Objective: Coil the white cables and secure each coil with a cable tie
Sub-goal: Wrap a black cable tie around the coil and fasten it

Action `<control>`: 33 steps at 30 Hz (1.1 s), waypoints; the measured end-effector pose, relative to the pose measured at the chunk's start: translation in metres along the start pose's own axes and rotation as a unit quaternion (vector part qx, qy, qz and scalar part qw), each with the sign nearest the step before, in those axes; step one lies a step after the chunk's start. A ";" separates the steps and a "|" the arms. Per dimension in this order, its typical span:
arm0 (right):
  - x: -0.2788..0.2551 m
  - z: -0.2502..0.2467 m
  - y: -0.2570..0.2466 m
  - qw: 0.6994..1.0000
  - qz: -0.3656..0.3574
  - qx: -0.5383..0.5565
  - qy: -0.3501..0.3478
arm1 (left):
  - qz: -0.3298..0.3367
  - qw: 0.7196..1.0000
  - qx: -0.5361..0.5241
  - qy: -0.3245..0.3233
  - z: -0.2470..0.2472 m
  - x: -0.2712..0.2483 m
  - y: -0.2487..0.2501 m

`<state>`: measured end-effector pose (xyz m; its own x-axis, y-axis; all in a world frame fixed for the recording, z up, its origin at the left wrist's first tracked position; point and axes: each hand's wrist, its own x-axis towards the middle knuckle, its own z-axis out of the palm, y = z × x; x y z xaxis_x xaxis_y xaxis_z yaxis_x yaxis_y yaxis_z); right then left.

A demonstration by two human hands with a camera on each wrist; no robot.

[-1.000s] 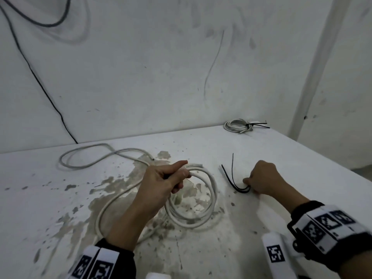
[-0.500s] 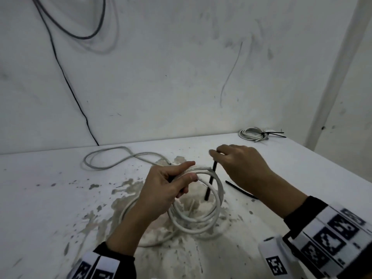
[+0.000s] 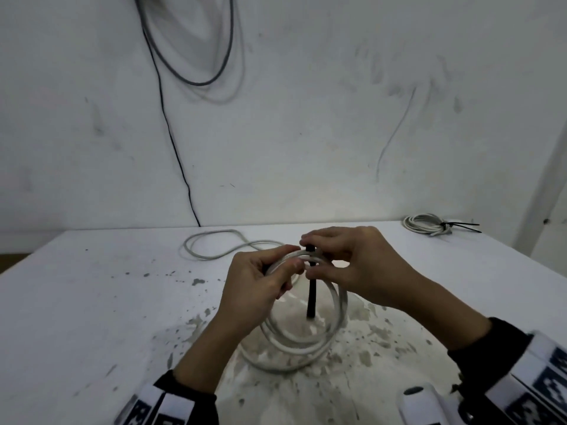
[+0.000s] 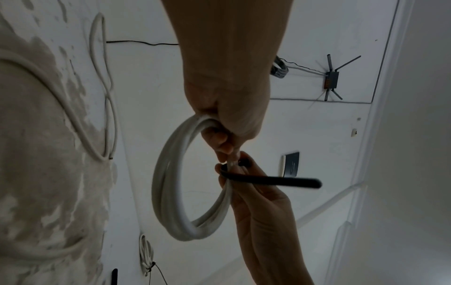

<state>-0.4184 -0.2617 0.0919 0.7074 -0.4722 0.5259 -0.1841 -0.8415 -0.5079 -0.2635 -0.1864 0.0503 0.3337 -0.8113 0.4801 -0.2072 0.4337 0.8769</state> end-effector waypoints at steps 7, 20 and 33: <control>0.011 0.019 -0.012 0.982 -0.114 -0.148 -0.014 | 0.040 0.990 0.123 -0.064 -0.019 -0.003 0.007; 0.012 0.025 -0.028 0.998 -0.004 0.014 -0.059 | 0.193 0.932 0.305 0.040 -0.022 -0.008 0.011; 0.022 0.028 -0.036 0.995 0.091 -0.014 -0.031 | 0.176 0.923 0.331 0.087 -0.012 -0.011 0.012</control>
<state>-0.3770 -0.2338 0.1025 0.7015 -0.6015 0.3823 -0.3318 -0.7503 -0.5718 -0.2587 -0.1680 0.0560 0.2693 -0.5666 0.7788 -0.8280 0.2768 0.4877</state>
